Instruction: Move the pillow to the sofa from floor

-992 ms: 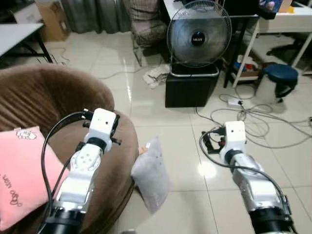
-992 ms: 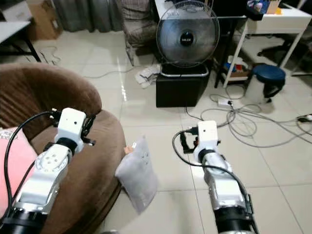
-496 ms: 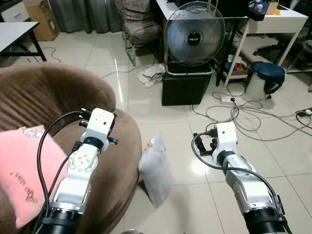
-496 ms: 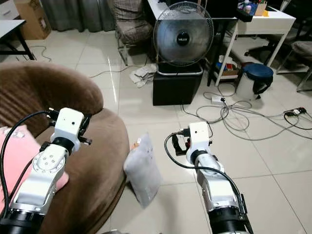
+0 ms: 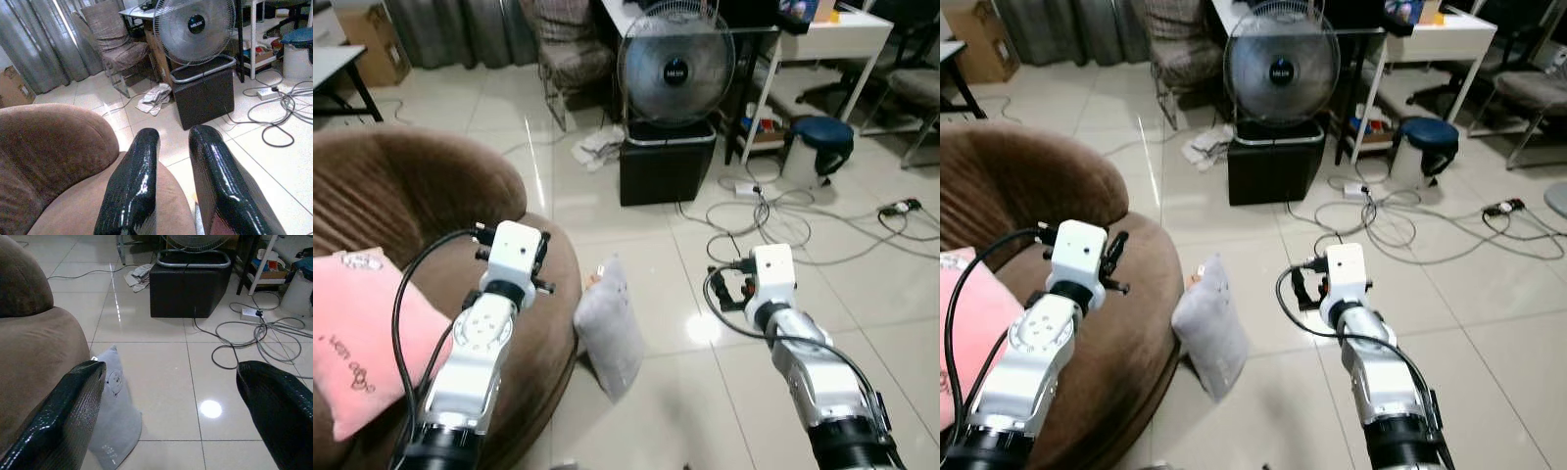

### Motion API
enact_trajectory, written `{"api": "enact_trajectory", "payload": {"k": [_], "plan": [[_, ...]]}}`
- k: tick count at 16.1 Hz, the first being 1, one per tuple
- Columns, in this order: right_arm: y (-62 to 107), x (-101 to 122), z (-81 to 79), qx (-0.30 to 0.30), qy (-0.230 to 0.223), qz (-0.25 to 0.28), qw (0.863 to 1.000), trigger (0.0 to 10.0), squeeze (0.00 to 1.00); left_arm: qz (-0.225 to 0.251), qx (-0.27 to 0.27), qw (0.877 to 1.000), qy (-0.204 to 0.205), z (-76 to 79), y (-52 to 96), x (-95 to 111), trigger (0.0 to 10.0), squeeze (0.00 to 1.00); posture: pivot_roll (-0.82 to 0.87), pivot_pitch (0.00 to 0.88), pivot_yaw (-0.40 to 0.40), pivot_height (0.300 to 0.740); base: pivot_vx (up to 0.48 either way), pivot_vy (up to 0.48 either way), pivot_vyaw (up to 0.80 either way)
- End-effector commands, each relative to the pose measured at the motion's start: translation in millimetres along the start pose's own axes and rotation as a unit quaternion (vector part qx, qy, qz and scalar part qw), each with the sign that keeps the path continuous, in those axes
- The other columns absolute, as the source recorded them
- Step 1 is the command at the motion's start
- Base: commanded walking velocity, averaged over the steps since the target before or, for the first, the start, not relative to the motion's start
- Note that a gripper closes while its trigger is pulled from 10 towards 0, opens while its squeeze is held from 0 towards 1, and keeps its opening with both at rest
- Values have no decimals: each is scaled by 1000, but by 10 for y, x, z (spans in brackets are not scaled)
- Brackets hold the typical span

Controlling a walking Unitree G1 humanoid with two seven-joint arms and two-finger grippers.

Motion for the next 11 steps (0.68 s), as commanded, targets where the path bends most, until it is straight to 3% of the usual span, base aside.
{"api": "enact_trajectory", "payload": {"k": [1, 2, 11], "plan": [[-3, 73, 10, 1, 2, 9, 1000, 10000, 0, 8, 1, 1000, 1, -17, 2, 44, 10000, 0, 30, 0, 26, 740, 274, 0, -587], [-2, 66, 14, 0, 3, 8, 1000, 10000, 0, 8, 1, 1000, 0, -13, 2, 44, 10000, 0, 30, 0, 26, 740, 285, 0, -594], [-9, -6, -36, 28, 42, -16, 999, 10000, 0, -8, 8, 1000, -8, -58, 36, -31, 10000, 0, 38, 0, 20, 740, 296, 0, 0]]}}
Point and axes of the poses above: a point about 5 cm out from each wrist's last joint towards the gripper, its own y axis pointing back from the gripper into the wrist, its own x axis along the axis of the wrist's last joint, z = x × y, the point moved 1 cm from there along -y, pointing out of the wrist towards the gripper, and after that the axes turned 13 degrees about -y, right-handed, at the moved point
